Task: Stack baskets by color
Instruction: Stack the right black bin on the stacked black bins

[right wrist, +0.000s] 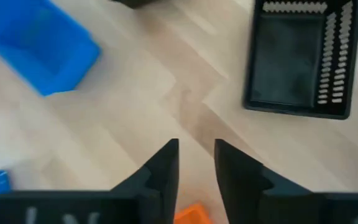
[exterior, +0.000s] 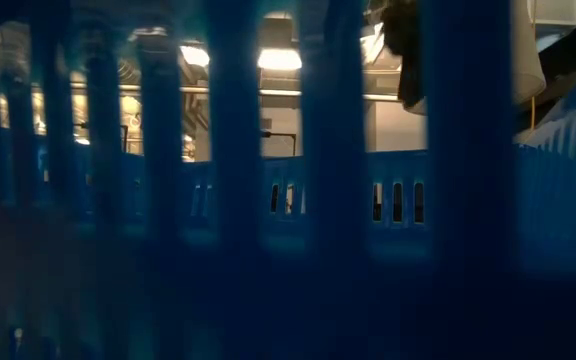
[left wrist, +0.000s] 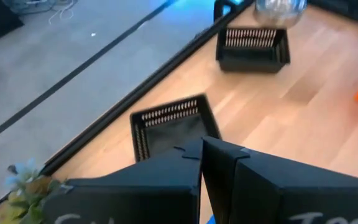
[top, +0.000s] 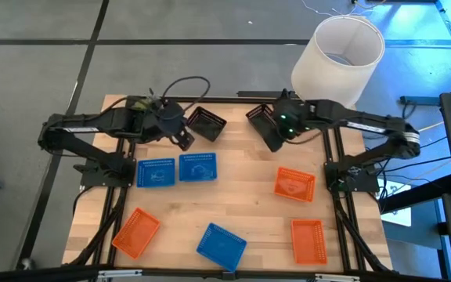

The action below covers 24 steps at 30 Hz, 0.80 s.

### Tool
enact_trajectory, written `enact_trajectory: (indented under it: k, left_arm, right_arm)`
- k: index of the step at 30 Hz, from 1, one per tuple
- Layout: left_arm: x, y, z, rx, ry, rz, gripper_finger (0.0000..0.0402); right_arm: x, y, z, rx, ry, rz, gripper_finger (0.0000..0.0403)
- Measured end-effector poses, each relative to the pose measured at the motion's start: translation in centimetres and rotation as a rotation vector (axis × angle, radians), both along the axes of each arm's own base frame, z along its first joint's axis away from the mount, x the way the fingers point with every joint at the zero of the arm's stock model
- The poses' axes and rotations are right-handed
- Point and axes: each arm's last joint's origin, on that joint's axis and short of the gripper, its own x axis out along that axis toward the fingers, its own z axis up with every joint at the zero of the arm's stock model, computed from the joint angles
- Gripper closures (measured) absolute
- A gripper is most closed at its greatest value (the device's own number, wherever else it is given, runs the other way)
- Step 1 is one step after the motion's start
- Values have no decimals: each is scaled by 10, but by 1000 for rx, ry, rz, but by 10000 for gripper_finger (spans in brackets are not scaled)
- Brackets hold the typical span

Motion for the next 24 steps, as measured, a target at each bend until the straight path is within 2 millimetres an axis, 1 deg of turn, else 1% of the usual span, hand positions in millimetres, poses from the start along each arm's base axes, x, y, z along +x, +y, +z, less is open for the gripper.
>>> enact_trajectory:
  k: [3,6,11,14,20,24]
  left_arm:
    - [-4,-3,1,7,4,-1,401]
    - [-4,-3,-1,8,32,-3,401]
    - [-6,-3,-2,5,48,-1,402]
    - [-6,-3,-2,3,44,2,402]
    - [-6,-3,-2,2,43,1,401]
    - [-5,-4,-2,-12,38,-6,401]
  right_arm:
    - [13,-18,-19,18,56,-48,283]
    - [25,-34,-39,47,100,-79,277]
    - [42,-52,-73,90,167,-69,276]
    - [50,-60,-89,90,182,-63,276]
    - [62,-69,-109,70,187,-19,276]
    - [67,-72,-117,50,187,-3,276]
